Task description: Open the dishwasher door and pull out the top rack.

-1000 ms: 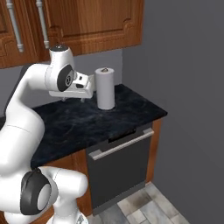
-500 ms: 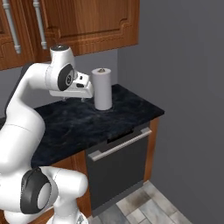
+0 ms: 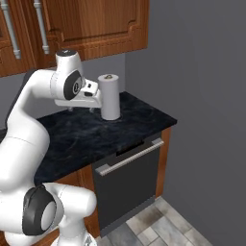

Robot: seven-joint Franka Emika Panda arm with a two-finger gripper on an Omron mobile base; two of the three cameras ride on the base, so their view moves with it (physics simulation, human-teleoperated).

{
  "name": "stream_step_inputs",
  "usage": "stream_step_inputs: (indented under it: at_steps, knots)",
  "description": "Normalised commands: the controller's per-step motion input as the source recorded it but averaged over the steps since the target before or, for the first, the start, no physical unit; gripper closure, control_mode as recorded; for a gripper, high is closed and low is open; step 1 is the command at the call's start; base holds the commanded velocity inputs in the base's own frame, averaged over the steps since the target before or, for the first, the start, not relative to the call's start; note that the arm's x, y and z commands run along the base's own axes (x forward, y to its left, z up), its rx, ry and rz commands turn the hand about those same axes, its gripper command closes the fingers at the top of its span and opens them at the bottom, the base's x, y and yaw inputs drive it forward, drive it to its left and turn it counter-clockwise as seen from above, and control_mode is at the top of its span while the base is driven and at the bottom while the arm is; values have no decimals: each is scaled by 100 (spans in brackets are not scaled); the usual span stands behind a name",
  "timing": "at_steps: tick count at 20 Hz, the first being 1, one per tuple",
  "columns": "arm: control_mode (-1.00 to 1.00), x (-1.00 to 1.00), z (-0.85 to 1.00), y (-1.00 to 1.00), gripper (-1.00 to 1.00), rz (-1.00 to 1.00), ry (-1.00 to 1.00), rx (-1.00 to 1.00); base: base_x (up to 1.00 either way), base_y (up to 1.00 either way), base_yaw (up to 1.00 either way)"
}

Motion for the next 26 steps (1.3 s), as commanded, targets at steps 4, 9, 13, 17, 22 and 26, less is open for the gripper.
stream_step_inputs:
  at_steps: [4,9,13,17,22,26]
  knots:
    - [100,0,0,0,-100,0,0,0,0,0,0]
    - [100,0,0,0,-100,0,0,0,0,0,0]
    - [-100,0,-11,-24,-100,0,0,13,0,0,0]
    - [-100,0,-29,-81,-100,-6,0,27,0,0,0]
    - [-100,0,-68,-70,-100,-20,5,24,0,0,0]
    - [-100,0,-98,-56,-100,-14,18,28,0,0,0]
